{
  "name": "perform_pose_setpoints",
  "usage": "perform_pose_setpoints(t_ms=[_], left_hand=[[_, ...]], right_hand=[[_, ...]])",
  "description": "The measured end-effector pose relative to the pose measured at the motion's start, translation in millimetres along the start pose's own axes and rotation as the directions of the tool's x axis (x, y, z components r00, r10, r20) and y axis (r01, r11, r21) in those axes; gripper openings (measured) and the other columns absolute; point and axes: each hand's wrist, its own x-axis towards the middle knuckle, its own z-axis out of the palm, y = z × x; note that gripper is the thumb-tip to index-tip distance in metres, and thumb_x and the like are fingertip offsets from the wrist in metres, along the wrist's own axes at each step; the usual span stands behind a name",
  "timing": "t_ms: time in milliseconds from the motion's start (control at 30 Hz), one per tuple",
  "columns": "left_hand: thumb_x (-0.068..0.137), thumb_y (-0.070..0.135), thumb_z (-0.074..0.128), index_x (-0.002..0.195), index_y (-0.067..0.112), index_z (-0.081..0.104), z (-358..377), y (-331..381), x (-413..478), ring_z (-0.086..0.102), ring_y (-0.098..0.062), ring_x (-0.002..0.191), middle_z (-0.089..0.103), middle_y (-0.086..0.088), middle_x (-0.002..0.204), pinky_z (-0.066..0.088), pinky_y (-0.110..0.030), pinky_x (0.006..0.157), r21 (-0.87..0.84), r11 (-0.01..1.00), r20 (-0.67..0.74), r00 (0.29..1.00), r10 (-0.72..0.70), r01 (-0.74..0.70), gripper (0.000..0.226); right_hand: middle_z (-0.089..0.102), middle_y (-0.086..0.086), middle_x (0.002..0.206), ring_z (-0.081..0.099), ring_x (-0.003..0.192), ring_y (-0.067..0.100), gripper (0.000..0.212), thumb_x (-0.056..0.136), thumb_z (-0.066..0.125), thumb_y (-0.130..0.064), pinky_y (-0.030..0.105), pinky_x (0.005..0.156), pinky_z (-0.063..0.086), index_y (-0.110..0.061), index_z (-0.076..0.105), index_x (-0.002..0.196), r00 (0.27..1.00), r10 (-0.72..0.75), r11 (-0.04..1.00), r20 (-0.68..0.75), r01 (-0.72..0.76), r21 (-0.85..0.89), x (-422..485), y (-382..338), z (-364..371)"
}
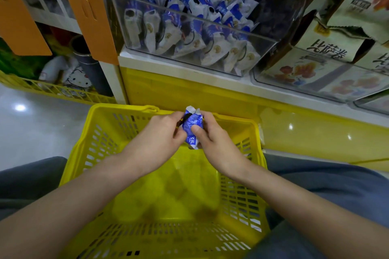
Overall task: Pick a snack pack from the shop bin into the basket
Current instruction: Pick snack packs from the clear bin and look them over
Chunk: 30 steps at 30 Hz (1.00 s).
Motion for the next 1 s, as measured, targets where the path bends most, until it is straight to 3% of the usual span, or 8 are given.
perform_pose_setpoints(t_ms=[200,333,500,567,633,767,867,1000], left_hand=[[0.09,0.01,0.049,0.11,0.011,0.064,3.0,0.0,-0.2,0.059,-0.023,0.073,0.067,-0.007,0.082,0.035,-0.023,0.06,-0.055,0.998,-0.009,1.0,-0.025,0.025,0.025],[0.095,0.02,0.045,0.104,0.011,0.064,2.9,0.2,-0.1,0.047,-0.015,0.063,0.054,0.002,0.07,0.027,-0.02,0.057,-0.031,0.999,-0.014,0.999,-0.04,0.039,0.023],[0.097,0.025,0.042,0.106,0.013,0.063,3.5,5.6,2.2,0.056,-0.007,0.067,0.062,0.002,0.074,0.041,-0.016,0.064,-0.106,0.988,0.072,0.992,-0.103,0.11,0.026],[0.094,0.033,0.047,0.118,0.017,0.057,4.0,10.7,3.3,0.064,-0.014,0.088,0.069,-0.002,0.094,0.049,-0.032,0.086,-0.349,0.901,0.224,0.957,-0.186,0.257,0.03],[0.089,0.037,0.056,0.12,0.016,0.049,7.5,16.5,3.5,0.065,-0.014,0.095,0.069,-0.003,0.099,0.049,-0.04,0.092,-0.531,0.757,0.337,0.914,-0.224,0.381,0.039],[0.092,0.014,0.052,0.093,0.014,0.047,10.0,21.2,7.7,0.062,-0.013,0.069,0.064,-0.005,0.084,0.053,-0.032,0.069,-0.643,0.658,0.249,0.919,-0.306,0.393,0.005],[0.096,0.012,0.045,0.093,0.016,0.053,5.3,23.4,13.4,0.063,-0.006,0.068,0.064,-0.005,0.086,0.053,-0.022,0.059,-0.736,0.554,0.208,0.909,-0.363,0.389,0.009],[0.096,0.014,0.043,0.102,0.01,0.059,-0.1,24.8,18.2,0.061,-0.014,0.079,0.066,-0.01,0.095,0.051,-0.025,0.074,-0.824,0.452,0.164,0.908,-0.385,0.34,0.018]], right_hand=[[0.063,0.013,0.107,0.063,0.094,0.028,0.031,0.098,0.041,-0.018,0.05,0.087,0.048,-0.014,0.042,0.129,1.0,0.002,1.0,0.015,-0.002,0.003,-3.5,7.1,-0.8],[0.064,0.006,0.1,0.062,0.089,0.022,0.031,0.098,0.043,-0.021,0.044,0.085,0.048,-0.017,0.043,0.129,0.998,-0.059,0.994,0.016,0.06,-0.087,-6.7,13.7,-1.2],[0.061,0.001,0.107,0.064,0.083,0.01,0.031,0.093,0.051,-0.02,0.028,0.075,0.053,-0.024,0.041,0.123,1.0,-0.001,0.985,0.004,0.0,0.17,-7.4,18.6,-1.3],[0.059,-0.004,0.101,0.061,0.079,0.003,0.038,0.089,0.058,-0.024,0.027,0.073,0.052,-0.024,0.04,0.123,0.997,0.03,0.984,-0.065,-0.018,0.176,-6.5,19.8,-4.1],[0.055,-0.01,0.099,0.055,0.074,-0.004,0.052,0.084,0.065,-0.027,0.023,0.071,0.049,-0.018,0.038,0.128,0.991,0.009,0.998,-0.135,0.0,0.065,-6.6,20.6,-6.7],[0.051,-0.004,0.117,0.051,0.101,0.003,0.07,0.073,0.075,-0.035,0.019,0.087,0.043,-0.016,0.039,0.129,0.985,-0.103,0.987,-0.141,0.084,-0.135,-9.9,17.2,-6.9],[0.055,-0.002,0.117,0.053,0.104,0.004,0.047,0.081,0.069,-0.027,0.014,0.088,0.042,-0.021,0.044,0.12,0.99,-0.049,0.999,-0.133,0.051,0.013,-9.5,11.1,-6.1],[0.064,0.001,0.091,0.063,0.067,0.002,0.025,0.089,0.056,-0.004,0.016,0.065,0.053,-0.004,0.054,0.114,0.998,0.062,0.906,-0.024,-0.046,0.421,-4.9,5.3,-9.0]])
